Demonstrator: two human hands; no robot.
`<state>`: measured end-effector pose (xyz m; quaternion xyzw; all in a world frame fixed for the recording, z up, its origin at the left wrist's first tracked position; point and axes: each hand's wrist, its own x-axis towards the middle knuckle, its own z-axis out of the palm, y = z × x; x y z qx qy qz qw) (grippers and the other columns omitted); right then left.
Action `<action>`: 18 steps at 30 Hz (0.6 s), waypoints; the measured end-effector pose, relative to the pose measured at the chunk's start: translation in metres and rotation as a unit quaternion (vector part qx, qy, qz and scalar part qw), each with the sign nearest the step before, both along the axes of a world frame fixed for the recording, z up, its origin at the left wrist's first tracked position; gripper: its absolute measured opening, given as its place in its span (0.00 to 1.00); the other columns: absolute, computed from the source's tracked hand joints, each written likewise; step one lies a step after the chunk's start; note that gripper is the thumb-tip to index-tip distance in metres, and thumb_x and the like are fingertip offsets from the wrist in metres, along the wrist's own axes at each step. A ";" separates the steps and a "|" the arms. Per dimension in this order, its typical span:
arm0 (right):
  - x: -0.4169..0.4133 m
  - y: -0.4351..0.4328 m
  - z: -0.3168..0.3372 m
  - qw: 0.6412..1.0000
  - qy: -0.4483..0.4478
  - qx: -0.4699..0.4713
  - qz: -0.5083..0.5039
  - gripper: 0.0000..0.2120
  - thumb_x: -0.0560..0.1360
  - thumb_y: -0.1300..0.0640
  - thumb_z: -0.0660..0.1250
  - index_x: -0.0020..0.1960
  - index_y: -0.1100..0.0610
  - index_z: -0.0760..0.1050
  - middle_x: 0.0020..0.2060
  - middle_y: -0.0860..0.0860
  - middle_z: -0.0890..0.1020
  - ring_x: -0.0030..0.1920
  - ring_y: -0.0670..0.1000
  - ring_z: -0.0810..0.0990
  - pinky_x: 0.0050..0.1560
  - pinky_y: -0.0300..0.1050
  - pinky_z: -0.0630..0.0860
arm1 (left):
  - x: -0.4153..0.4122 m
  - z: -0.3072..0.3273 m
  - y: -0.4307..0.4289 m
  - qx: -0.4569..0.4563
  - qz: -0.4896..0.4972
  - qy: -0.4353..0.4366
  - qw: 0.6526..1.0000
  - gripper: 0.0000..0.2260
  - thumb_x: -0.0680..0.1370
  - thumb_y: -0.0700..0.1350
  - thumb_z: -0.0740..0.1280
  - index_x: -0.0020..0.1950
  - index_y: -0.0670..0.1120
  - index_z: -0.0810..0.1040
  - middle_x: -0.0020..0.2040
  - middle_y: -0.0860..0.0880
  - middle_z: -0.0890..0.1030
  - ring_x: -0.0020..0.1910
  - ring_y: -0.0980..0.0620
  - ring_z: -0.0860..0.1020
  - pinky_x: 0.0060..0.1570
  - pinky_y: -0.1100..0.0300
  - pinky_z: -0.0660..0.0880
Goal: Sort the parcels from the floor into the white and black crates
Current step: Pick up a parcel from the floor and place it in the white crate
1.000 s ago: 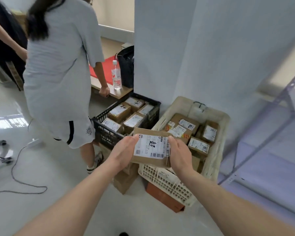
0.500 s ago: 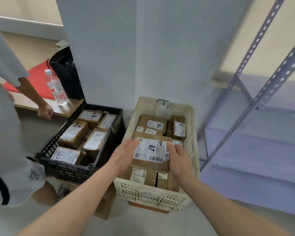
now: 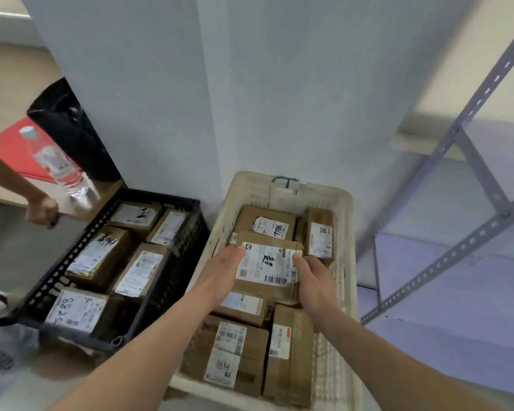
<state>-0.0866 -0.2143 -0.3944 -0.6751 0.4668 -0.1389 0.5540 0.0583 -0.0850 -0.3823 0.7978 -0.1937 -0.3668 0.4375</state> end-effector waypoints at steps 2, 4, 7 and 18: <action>0.011 -0.017 -0.009 1.000 0.008 0.005 0.013 0.15 0.83 0.44 0.62 0.47 0.54 0.77 0.41 0.51 0.82 0.44 0.53 0.79 0.44 0.47 0.73 | 0.008 -0.009 -0.017 0.012 0.010 0.004 1.000 0.23 0.78 0.64 0.52 0.48 0.53 0.81 0.47 0.52 0.84 0.51 0.48 0.82 0.61 0.41 0.75; 0.023 -0.032 -0.020 1.000 0.014 0.013 0.022 0.14 0.83 0.44 0.62 0.49 0.53 0.77 0.43 0.50 0.84 0.47 0.53 0.82 0.48 0.49 0.77 | 0.015 -0.015 -0.032 0.015 0.025 0.012 0.999 0.19 0.78 0.62 0.53 0.42 0.55 0.79 0.42 0.53 0.83 0.47 0.47 0.81 0.59 0.42 0.75; 0.044 -0.053 -0.037 0.999 0.033 0.019 0.029 0.11 0.83 0.45 0.62 0.53 0.52 0.77 0.45 0.46 0.84 0.47 0.49 0.82 0.46 0.48 0.78 | 0.033 -0.031 -0.055 0.014 0.042 0.022 0.999 0.14 0.79 0.62 0.56 0.52 0.57 0.77 0.49 0.55 0.81 0.51 0.52 0.79 0.60 0.46 0.75; 0.156 -0.131 -0.112 0.997 0.023 0.072 0.006 0.23 0.73 0.39 0.68 0.65 0.47 0.76 0.54 0.45 0.84 0.53 0.50 0.82 0.59 0.58 0.80 | 0.130 -0.104 -0.148 -0.015 0.034 -0.011 0.999 0.11 0.82 0.52 0.57 0.57 0.53 0.77 0.51 0.53 0.82 0.51 0.55 0.80 0.51 0.53 0.78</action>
